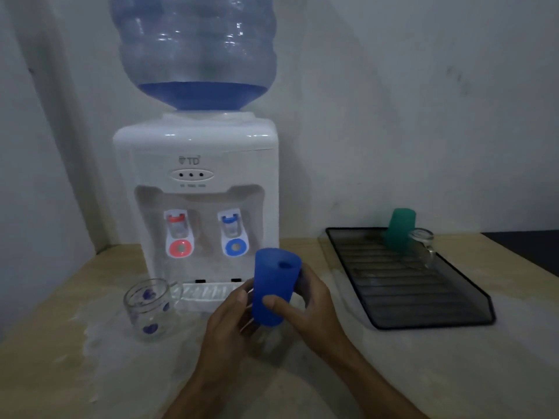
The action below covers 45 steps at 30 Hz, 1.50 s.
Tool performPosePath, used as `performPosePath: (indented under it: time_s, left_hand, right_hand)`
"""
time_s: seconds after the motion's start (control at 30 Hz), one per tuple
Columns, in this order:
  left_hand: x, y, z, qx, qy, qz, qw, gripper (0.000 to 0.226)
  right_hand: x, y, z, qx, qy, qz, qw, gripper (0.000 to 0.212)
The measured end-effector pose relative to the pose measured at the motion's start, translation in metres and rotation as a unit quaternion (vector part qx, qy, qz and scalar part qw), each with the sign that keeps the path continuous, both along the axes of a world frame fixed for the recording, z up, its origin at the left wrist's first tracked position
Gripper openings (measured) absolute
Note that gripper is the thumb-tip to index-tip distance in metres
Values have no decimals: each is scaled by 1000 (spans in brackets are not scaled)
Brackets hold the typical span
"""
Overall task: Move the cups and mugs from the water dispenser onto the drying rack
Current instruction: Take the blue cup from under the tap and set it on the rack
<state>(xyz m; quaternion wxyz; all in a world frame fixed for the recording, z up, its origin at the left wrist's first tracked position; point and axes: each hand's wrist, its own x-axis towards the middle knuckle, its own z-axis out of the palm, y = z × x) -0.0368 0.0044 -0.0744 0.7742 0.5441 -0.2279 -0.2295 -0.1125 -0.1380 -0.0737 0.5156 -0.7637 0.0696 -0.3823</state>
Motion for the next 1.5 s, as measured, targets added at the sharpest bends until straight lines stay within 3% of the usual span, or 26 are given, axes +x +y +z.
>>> performPosePath:
  time_s: [0.17,0.33,0.5,0.63,0.73,0.83,0.93,1.1,1.33,1.5]
  left_hand:
    - [-8,-13,-7,-57,112,-106,986,43]
    - [-13,-29,-4,-96,137,-139,976,45]
    - [-11,-40,-11,-63,137,-98,984,46]
    - [-5,-45,-21,-24,120,-61,991,45]
    - [-9,-47,-20,10,74,-31,997,52]
    - [-17,-53,-12,78,3,17,997,70]
    - [-29,-69,8,81,-52,62,993,42]
    - [-31,-121,58,75,-185,61,978,40]
    - [8,-244,102,209,-353,27,912,59]
    - [35,-316,100,328,-461,2,825,70]
  right_hand:
    - [-6,-10,9,92,-25,37,995,57]
    - [-14,-24,16,110,-1,34,993,59]
    - [-48,-73,19,36,9,-30,999,44]
    - [-84,-139,5,-165,34,-203,965,33]
    - [-109,-179,-17,-273,90,-258,922,29]
    - [-113,-196,-29,-257,142,-275,916,27]
    - [-106,-199,-35,-283,159,-271,906,20]
    - [-102,-194,-41,-299,146,-269,904,12]
    - [-103,-197,-41,-290,151,-269,906,10]
    - [-99,-200,-44,-287,155,-271,906,15]
